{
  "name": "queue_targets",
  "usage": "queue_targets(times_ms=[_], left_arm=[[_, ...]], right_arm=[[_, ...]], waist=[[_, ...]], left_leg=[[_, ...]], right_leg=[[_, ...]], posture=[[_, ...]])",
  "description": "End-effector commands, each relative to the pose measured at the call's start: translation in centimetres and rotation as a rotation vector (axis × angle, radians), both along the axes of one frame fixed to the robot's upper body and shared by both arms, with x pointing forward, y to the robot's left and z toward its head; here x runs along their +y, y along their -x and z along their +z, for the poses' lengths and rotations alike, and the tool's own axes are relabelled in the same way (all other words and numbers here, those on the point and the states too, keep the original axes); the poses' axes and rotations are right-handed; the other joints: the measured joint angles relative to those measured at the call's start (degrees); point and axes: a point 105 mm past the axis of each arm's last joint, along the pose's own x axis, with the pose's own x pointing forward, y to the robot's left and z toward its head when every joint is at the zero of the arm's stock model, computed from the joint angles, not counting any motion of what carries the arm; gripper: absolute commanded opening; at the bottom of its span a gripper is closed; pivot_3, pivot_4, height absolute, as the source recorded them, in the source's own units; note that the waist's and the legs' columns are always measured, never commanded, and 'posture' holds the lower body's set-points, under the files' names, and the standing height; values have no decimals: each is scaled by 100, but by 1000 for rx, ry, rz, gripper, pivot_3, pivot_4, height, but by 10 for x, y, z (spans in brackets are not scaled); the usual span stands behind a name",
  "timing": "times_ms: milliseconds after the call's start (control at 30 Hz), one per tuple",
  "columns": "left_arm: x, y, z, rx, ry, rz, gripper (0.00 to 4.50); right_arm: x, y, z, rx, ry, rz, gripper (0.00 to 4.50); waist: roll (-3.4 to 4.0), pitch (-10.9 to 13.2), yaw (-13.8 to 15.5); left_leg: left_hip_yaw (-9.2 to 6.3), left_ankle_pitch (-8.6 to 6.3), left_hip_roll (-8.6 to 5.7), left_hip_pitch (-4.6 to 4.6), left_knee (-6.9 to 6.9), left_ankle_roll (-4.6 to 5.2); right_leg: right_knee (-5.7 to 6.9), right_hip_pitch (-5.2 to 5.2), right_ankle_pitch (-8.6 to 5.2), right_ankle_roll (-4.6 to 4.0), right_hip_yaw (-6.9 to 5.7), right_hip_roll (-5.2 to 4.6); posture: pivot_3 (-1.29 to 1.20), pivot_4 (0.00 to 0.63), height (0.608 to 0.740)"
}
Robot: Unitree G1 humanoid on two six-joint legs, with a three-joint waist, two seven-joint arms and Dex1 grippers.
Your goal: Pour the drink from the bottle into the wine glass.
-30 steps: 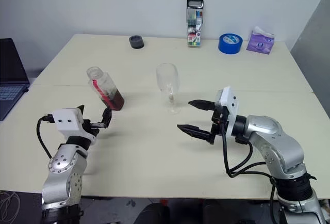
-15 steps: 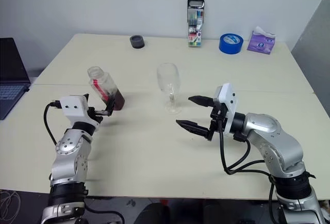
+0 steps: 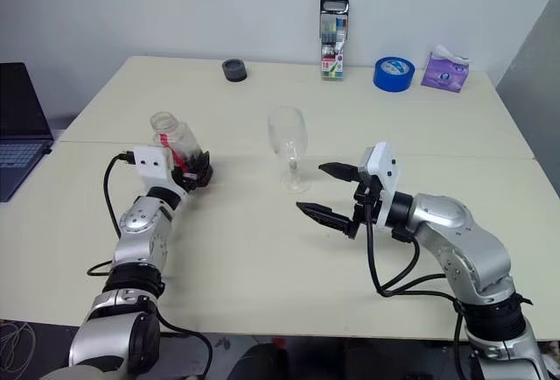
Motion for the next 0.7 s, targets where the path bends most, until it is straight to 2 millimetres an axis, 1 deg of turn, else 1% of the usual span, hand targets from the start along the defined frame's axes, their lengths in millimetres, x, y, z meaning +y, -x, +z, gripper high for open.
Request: queue_targets(times_ms=[33, 67, 100, 167, 233, 333, 400, 500, 600, 700], left_arm=[[4, -1, 12, -48, -22, -2, 2017], [5, 0, 11, -48, -22, 0, 1800], [6, 0, 13, -51, -29, -1, 1748], [4, -1, 22, -67, -54, -12, 1746], [-1, -6, 37, -94, -103, -30, 1746], [-15, -15, 65, -142, -217, -83, 1746], [-22, -19, 79, -166, -277, -108, 1746], [-38, -26, 106, -218, -410, -157, 1746], [-49, -28, 120, -251, -504, -192, 1746], [-57, -30, 131, -277, -589, -217, 1746]], right_arm=[[1, 6, 10, -62, -5, -2, 4500], [0, 5, 9, -63, -4, -7, 4500], [0, 5, 10, -65, -5, -14, 4500], [-2, 4, 11, -76, -8, -31, 4500], [-3, 1, 14, -88, -11, -54, 4500], [-5, -6, 17, -114, -16, -99, 4500], [-5, -10, 20, -128, -26, -121, 4500], [-5, -20, 27, -174, -38, -181, 4500], [-6, -29, 31, -205, -57, -237, 4500], [-5, -32, 35, -218, -85, -258, 4500]], waist=[[-1, -1, 0], [-1, -1, -1], [-1, -1, -1], [-1, -1, -2], [-1, 0, -2], [-12, 6, 20], [-16, 9, 34], [-18, 9, 34], [-18, 9, 33], [-17, 9, 16]], left_leg=[[0, 0, 0, 0, 2, -1], [0, 0, 0, 0, 3, -1], [0, 0, 0, 0, 4, 0], [0, 0, 0, 0, 5, 0], [0, 0, 0, 0, 6, 0], [-6, 0, 0, -9, 13, -1], [-17, 1, -1, -25, 30, -1], [-13, 1, -7, -33, 39, -1], [-11, 1, -9, -36, 40, -2], [-8, 1, -8, -38, 38, -3]], right_leg=[[1, 0, 0, 0, 0, 0], [2, 0, 0, 0, 0, 0], [3, 0, 0, 0, 1, 0], [4, 0, 0, 0, 1, 0], [5, 0, 0, 0, 1, 0], [6, -3, 0, 0, -5, 0], [8, -6, 1, 2, -15, 1], [5, -7, 5, 9, -9, -2], [4, -9, 6, 10, -8, -2], [8, -18, 6, 10, -5, -2]], posture=[[0, 150, 740], [0, 150, 740], [0, 150, 740], [0, 150, 740], [0, 150, 740], [0, 150, 740], [0, 150, 740], [0, 150, 740], [0, 150, 740], [0, 150, 740]])
